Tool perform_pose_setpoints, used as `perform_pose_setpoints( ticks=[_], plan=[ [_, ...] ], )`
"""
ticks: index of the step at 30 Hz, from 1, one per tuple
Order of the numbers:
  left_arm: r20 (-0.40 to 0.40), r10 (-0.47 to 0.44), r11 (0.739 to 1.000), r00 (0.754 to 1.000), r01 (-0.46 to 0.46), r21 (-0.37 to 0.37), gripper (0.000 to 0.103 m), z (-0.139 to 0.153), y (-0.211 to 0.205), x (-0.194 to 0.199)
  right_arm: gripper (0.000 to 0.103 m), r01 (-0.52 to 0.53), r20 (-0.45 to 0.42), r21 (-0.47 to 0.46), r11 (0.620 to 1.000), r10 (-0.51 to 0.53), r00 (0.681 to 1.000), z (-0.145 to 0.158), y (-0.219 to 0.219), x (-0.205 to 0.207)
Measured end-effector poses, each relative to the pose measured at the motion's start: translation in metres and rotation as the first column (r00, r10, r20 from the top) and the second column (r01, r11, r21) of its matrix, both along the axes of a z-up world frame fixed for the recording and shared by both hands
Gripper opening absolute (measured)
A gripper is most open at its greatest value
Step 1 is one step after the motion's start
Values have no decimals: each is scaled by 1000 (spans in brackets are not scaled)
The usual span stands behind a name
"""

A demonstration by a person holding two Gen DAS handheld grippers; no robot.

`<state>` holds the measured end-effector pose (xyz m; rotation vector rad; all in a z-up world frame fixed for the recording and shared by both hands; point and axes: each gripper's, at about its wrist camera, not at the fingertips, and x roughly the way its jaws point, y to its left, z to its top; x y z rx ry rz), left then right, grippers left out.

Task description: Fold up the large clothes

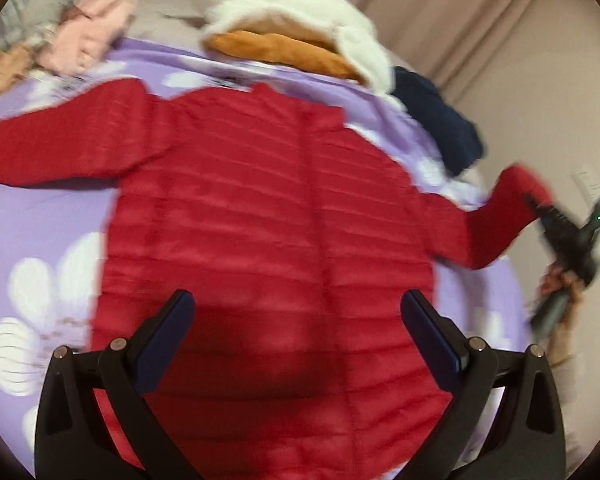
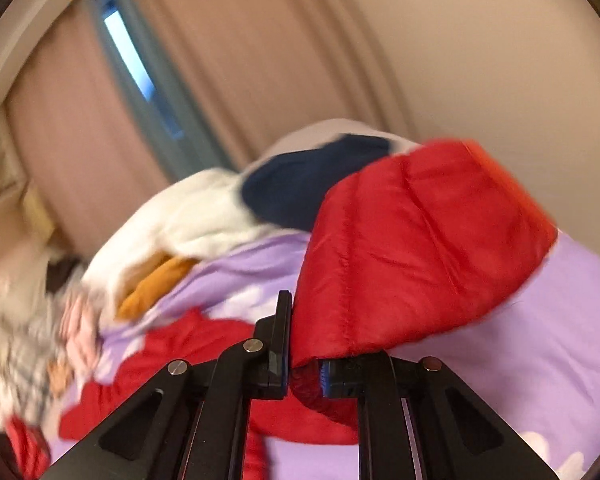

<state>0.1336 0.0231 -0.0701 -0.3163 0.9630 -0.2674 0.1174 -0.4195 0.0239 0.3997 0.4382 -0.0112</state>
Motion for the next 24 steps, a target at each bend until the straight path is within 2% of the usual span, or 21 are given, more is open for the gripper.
perform_pose_setpoints(
  ticks=[2,3,8,11,14,19,24],
  plan=[
    [9,26,998,1000,-26,54,103,1,6,-1,15,-78,-2,-66,995,78,997,13,42,20],
    [15,36,998,999,-37,58,103,2,11,-2,15,-108,-7,-102,989,108,994,15,61,26],
    [19,85,996,996,-85,-24,103,3,39,3,15,-244,-60,-275,930,237,970,6,145,72],
    [-9,149,988,989,-149,-50,103,-1,55,14,15,-322,-103,-360,876,306,947,-10,191,92],
    [-48,199,977,979,-202,-63,103,-9,70,27,15,-394,-151,-443,806,366,918,-36,235,99],
    [-104,230,954,968,-245,-170,103,-25,95,57,15,-492,-255,-514,703,422,870,-88,297,104],
    [-159,197,919,967,-239,-313,103,-50,111,89,18,-575,-369,-562,595,441,818,-131,335,105]
  ],
)
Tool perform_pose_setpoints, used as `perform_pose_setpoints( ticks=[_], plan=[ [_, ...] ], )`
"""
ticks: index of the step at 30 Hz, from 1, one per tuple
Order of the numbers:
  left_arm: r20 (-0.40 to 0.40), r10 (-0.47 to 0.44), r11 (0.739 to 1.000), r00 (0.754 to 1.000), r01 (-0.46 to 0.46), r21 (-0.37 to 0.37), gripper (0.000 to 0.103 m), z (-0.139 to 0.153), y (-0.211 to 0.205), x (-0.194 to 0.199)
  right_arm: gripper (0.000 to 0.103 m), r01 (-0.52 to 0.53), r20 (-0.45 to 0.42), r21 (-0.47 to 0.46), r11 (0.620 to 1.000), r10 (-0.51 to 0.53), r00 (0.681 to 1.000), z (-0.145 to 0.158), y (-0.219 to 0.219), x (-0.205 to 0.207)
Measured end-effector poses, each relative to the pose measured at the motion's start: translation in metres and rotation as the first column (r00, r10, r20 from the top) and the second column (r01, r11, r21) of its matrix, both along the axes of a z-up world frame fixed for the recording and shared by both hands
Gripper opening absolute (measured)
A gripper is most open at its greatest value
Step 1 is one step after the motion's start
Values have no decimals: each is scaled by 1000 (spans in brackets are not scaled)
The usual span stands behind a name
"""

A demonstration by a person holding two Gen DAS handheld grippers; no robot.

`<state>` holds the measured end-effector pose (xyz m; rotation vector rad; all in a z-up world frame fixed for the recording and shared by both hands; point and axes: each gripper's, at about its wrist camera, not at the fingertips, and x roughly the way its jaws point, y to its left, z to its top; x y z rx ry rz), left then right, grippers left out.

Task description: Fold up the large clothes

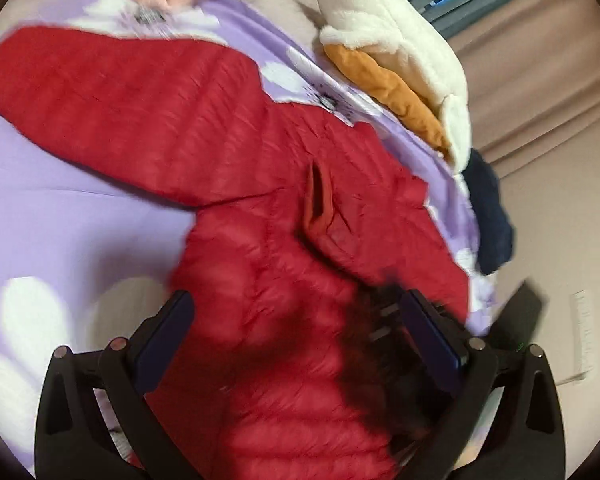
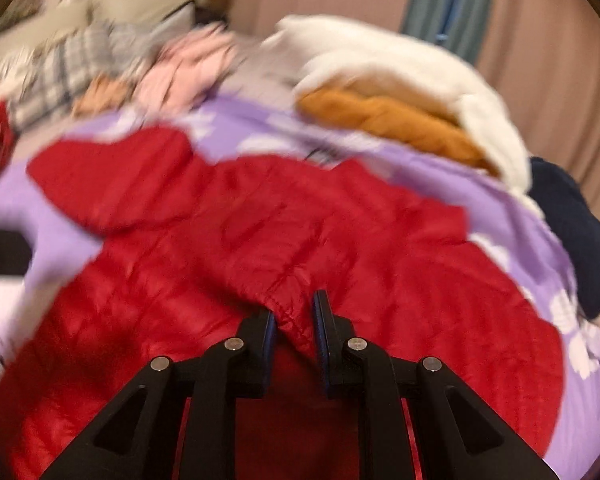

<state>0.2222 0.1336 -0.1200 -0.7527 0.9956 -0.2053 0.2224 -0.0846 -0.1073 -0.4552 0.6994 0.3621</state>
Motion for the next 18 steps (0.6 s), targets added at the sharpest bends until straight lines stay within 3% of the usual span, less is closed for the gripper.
perform_pose_setpoints(
  ticks=[1,3,5,10,14,17,18],
  plan=[
    [-12,-5,999,1000,5,-46,103,-6,-1,7,21,-25,-36,-33,999,23,999,-8,6,1],
    [-20,-24,994,1000,22,-106,102,-12,-4,18,48,-54,-75,-17,998,52,996,-16,9,0],
    [-19,-37,989,999,34,-146,102,-14,-10,26,57,-84,-72,30,996,86,994,-12,3,-7],
    [19,-103,964,994,105,-245,102,-12,-32,44,59,-88,-66,181,980,101,993,19,-45,-30],
    [-19,-116,963,993,108,-246,95,-25,-49,60,59,-4,-72,272,962,24,997,27,-85,-42],
    [-40,-98,975,994,88,-205,72,-31,-57,69,59,31,-70,340,940,-8,998,36,-114,-50],
    [-46,-89,980,995,79,-185,52,-33,-58,70,59,41,-63,346,937,-20,998,37,-119,-52]
  ],
)
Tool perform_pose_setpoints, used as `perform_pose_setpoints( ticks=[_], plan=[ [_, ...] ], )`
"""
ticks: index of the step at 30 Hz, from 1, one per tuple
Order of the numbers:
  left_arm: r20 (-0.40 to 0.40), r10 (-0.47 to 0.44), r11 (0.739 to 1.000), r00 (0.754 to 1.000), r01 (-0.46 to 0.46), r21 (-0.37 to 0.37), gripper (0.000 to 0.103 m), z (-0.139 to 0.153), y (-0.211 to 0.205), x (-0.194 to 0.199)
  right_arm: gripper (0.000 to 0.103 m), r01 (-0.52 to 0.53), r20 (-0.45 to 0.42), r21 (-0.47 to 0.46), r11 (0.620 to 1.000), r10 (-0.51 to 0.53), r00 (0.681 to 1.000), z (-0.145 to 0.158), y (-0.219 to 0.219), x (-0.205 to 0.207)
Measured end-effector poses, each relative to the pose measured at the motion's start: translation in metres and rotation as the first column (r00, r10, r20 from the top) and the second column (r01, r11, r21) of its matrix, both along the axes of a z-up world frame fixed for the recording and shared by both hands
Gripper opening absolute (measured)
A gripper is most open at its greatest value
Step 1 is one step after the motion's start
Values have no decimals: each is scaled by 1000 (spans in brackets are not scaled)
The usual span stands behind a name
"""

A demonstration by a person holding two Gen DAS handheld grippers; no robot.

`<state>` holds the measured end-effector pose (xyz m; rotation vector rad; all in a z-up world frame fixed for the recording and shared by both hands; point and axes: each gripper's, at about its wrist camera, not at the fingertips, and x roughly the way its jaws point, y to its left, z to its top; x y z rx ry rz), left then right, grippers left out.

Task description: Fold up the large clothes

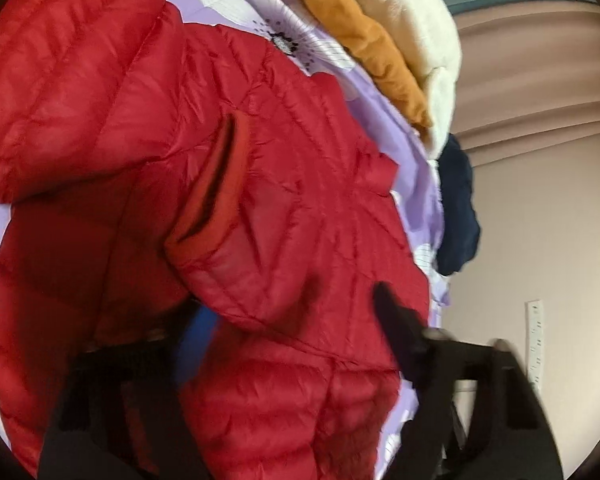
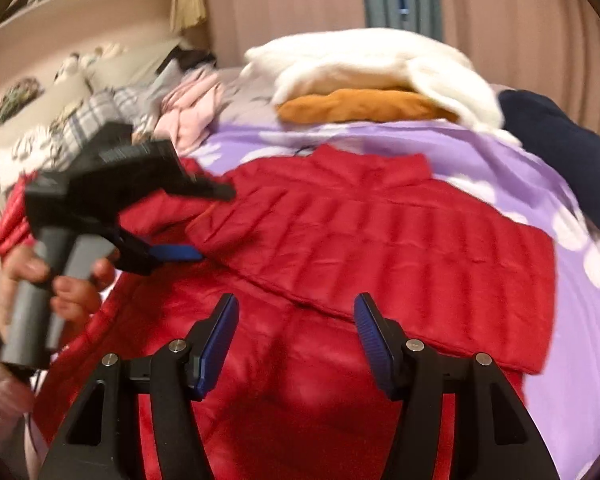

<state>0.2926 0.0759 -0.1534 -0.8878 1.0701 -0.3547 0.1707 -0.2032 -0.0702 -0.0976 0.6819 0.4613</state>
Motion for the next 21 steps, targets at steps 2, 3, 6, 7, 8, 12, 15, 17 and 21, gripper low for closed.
perform_pose_setpoints(
  ticks=[2,3,6,7,8,12,15,17,21],
  plan=[
    [1,17,999,1000,-17,51,17,-2,-2,4,59,43,6,-11,999,-43,999,1,-8,4],
    [7,28,997,1000,-28,66,15,-3,-1,4,59,72,1,-17,997,-72,997,0,-13,8],
    [73,74,986,995,-84,142,15,10,8,-5,59,144,-16,14,989,-144,989,-5,-27,19],
    [87,84,981,993,-98,165,15,13,11,-8,59,173,-21,32,984,-173,985,-5,-33,24],
    [90,90,978,992,-105,180,15,14,13,-7,59,193,-23,47,980,-192,981,-7,-38,27],
    [25,18,979,1000,-23,200,19,2,13,-1,59,316,-98,108,943,-306,947,-24,-64,46],
    [-2,29,983,1000,-28,184,39,-6,18,-8,59,375,-200,83,923,-353,914,-50,-73,59],
    [-4,63,987,998,-61,150,53,-5,29,-18,59,365,-231,77,928,-339,912,-62,-74,63],
    [40,157,981,987,-160,107,84,12,73,-46,59,360,-223,48,932,-341,913,-51,-71,58]
  ],
)
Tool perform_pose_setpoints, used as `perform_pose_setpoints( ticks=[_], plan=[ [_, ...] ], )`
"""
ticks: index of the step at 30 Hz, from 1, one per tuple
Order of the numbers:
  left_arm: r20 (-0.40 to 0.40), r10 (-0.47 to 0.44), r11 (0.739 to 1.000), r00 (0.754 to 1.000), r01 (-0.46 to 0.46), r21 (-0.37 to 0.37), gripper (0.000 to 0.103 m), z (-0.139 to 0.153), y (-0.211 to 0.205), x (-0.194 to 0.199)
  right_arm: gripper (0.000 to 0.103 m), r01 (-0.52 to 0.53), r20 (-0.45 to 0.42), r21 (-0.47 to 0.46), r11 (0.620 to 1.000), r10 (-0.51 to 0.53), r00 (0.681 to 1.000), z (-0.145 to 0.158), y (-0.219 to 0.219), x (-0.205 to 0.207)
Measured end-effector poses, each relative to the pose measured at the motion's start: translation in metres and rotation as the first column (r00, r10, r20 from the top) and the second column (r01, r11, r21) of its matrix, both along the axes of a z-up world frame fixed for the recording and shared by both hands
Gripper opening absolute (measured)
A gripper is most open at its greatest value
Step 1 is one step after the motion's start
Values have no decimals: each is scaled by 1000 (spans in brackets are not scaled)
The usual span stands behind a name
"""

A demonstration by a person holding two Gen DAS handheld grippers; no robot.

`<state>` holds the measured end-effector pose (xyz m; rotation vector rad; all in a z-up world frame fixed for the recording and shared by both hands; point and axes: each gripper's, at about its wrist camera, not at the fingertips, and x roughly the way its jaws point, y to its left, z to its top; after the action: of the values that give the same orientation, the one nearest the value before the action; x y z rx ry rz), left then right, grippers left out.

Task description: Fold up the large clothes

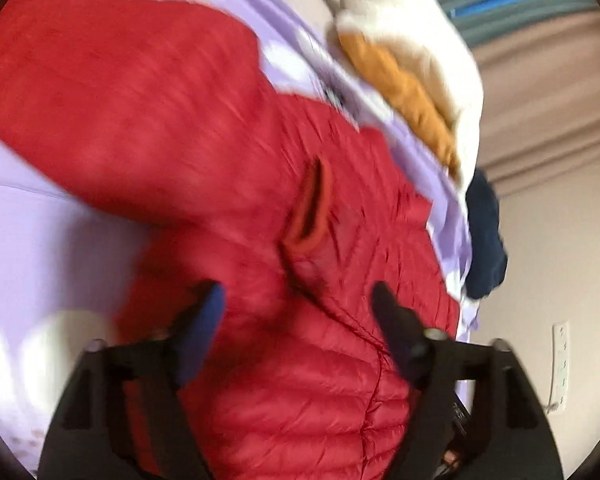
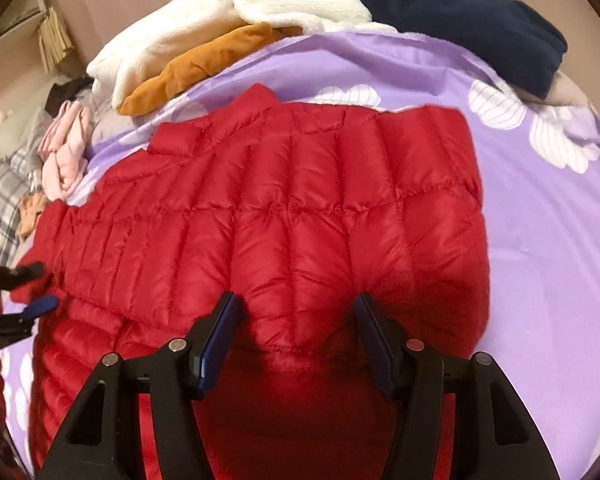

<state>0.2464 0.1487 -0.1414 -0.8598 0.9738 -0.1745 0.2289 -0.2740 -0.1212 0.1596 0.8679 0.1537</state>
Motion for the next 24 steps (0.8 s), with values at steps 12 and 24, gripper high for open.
perform_pose_setpoints(
  ticks=[12,24],
  plan=[
    [1,454,872,891,-445,-204,88,-28,206,-67,59,-114,125,61,992,106,987,34,8,-68],
    [-7,574,758,819,-535,-374,88,-63,263,-44,59,-45,91,103,994,36,995,24,7,-92]
  ],
)
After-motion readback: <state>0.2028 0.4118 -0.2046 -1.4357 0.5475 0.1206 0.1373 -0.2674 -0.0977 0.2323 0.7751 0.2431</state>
